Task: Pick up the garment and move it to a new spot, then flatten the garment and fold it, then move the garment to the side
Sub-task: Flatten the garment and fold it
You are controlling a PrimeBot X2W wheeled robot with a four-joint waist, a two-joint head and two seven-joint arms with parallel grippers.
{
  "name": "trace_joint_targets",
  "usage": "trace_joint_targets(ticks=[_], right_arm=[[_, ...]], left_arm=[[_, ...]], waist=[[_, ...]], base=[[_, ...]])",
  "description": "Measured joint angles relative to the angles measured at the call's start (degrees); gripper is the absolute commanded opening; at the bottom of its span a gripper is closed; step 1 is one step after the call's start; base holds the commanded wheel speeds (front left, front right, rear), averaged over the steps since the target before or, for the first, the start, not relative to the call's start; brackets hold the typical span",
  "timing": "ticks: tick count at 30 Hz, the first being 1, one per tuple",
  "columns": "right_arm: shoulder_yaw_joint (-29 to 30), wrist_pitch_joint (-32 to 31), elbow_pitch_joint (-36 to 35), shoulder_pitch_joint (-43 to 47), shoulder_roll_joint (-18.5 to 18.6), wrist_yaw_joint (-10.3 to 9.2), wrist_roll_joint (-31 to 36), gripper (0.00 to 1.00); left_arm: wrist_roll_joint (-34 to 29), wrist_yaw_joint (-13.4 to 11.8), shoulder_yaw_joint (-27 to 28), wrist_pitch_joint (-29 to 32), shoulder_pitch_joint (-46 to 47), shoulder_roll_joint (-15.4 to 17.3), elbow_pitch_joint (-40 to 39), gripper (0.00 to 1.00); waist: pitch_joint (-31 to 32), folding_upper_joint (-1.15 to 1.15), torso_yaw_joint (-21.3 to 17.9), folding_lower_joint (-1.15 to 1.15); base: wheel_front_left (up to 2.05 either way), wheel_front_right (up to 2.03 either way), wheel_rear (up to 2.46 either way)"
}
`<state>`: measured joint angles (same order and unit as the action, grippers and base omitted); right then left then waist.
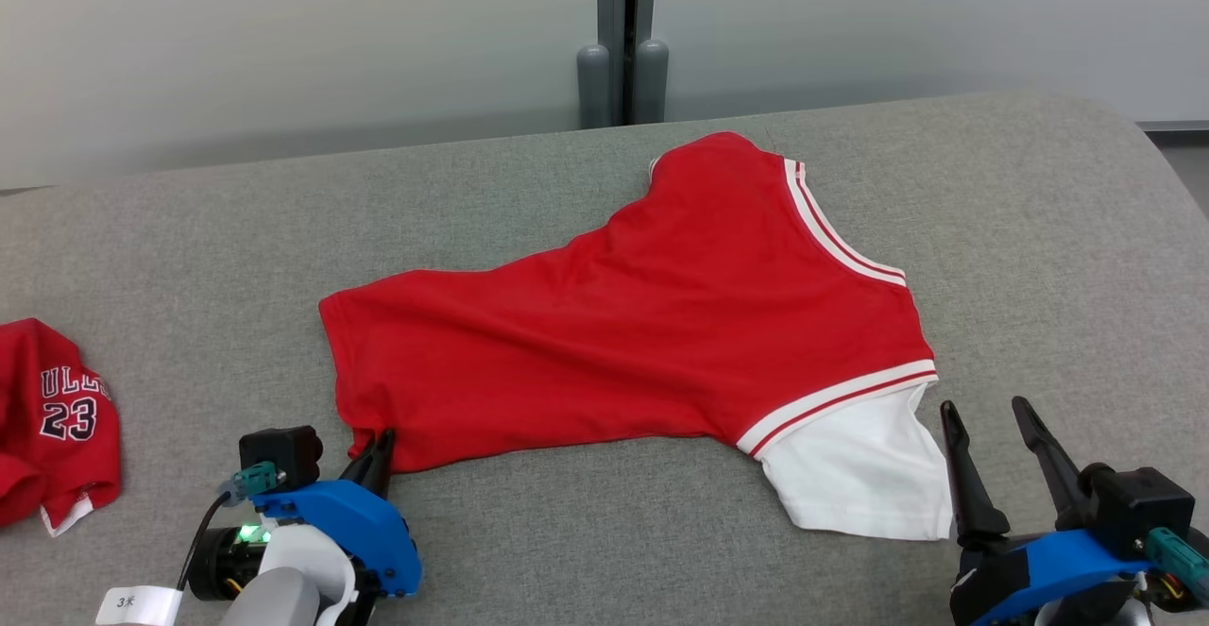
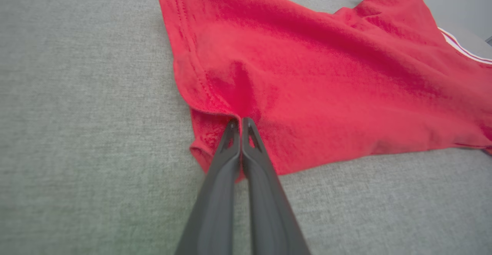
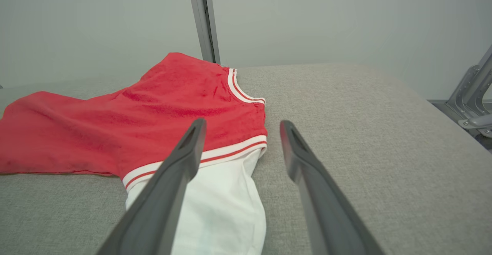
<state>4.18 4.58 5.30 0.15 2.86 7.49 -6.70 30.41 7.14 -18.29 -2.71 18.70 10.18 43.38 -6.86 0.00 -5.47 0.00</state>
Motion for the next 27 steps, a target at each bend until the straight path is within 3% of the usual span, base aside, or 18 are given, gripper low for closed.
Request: trace_joint_targets(ticks=[6, 12, 23, 27], right_arm=[[0.58, 0.0, 0.03, -0.27, 0.0, 0.0, -0.66, 1.0], [1.43, -0.73, 0.0, 0.04, 0.0, -0.01, -1.63, 1.0], [3.56, -16.03, -1.68, 4.76, 0.0, -0.01, -5.82, 1.0], [4.08, -18.78, -1.44, 5.2, 0.0, -0.01, -6.25, 1.0]], left_arm=[[0.81, 0.08, 0.27, -3.35, 1.35, 0.43, -0.04, 0.0], [2.78, 0.08, 2.55, -7.33, -0.11, 1.0, -5.46, 0.0], [4.75, -2.59, 3.26, -5.05, -9.09, 1.88, -18.31, 0.0], [4.97, -3.63, 3.26, -4.42, -10.27, 1.98, -21.03, 0.0]], waist=[[-0.62, 0.0, -0.27, 0.0], [-0.41, 0.0, 0.1, -0.01], [-1.39, 0.0, 0.99, 0.0], [-1.98, 0.0, 1.03, -0.01]], base=[[0.0, 0.0, 0.0], [0.0, 0.0, 0.0], [0.0, 0.0, 0.0], [0.0, 0.0, 0.0]])
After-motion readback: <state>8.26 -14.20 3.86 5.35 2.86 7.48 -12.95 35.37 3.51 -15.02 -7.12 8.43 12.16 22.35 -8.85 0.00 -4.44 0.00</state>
